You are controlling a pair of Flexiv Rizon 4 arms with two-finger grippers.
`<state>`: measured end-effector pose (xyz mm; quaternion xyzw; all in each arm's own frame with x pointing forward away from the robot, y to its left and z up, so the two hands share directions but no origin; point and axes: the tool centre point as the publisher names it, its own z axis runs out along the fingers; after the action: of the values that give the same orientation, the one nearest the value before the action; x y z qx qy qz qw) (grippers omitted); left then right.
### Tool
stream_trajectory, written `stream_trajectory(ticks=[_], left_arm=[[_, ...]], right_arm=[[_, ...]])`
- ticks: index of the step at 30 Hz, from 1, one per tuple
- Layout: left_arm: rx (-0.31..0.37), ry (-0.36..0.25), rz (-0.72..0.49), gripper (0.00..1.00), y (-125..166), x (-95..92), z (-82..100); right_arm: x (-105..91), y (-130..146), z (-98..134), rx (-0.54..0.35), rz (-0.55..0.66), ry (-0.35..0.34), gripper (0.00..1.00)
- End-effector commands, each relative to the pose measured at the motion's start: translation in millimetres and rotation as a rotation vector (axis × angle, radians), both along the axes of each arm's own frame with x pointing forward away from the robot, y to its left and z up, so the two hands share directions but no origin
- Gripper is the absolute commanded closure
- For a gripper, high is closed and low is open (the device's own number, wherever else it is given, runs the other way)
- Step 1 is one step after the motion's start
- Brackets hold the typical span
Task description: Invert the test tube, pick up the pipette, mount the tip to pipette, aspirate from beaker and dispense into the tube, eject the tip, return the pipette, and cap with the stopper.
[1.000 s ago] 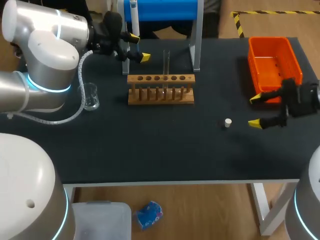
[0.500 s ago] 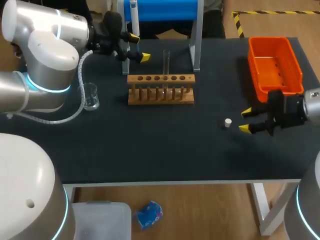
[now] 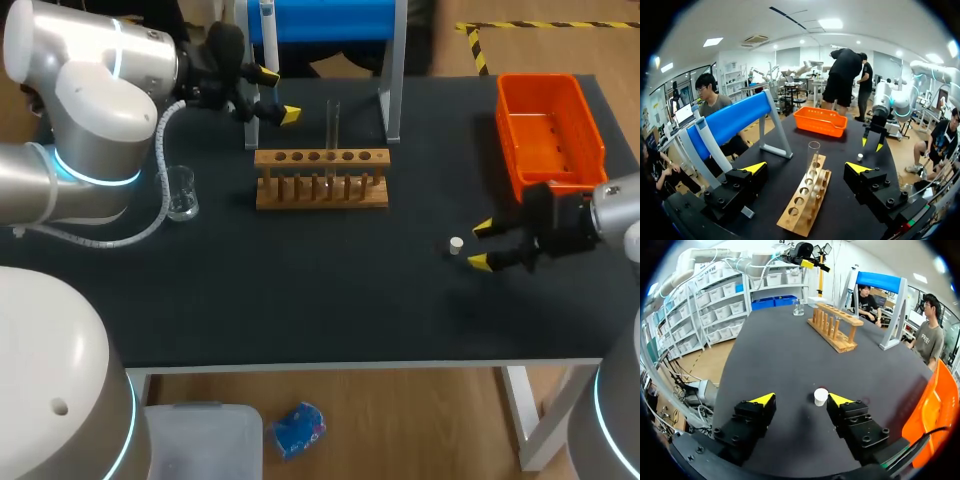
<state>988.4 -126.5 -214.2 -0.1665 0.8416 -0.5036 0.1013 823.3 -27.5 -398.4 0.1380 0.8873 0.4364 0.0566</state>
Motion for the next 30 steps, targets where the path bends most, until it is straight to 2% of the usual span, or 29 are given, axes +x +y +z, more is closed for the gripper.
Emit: stream_trajectory(ticks=[1, 7, 8, 14, 16, 22, 23, 30], left_arm=[[0.001, 0.003, -0.005, 0.0, 1, 1.1, 0.4], [0.001, 0.003, -0.005, 0.0, 1, 1.1, 0.4], [0.001, 0.003, -0.005, 0.0, 1, 1.1, 0.4], [0.001, 0.003, -0.005, 0.0, 1, 1.1, 0.4], [0.001, 0.003, -0.005, 0.0, 1, 1.1, 0.4], [0.001, 0.003, -0.005, 0.0, 1, 1.1, 0.4], [0.001, 0.003, -0.005, 0.0, 1, 1.1, 0.4], [0.001, 0.003, -0.005, 0.0, 1, 1.1, 0.4]], right_arm=[[7.8, 6, -4, 0.0, 0.001, 0.001, 0.44], [16.5, 11, -8, 0.0, 0.002, -0.002, 0.44], [17.5, 12, -8, -0.001, 0.003, -0.002, 0.4], [22.0, 15, -14, -0.003, 0.004, 0.005, 0.42], [23.3, 15, -16, -0.005, 0.005, 0.006, 0.46], [26.9, 17, -19, -0.006, 0.004, 0.01, 0.46], [27.5, 17, -20, -0.006, 0.004, 0.01, 0.49], [32.9, 19, -24, -0.01, 0.001, 0.011, 0.5]])
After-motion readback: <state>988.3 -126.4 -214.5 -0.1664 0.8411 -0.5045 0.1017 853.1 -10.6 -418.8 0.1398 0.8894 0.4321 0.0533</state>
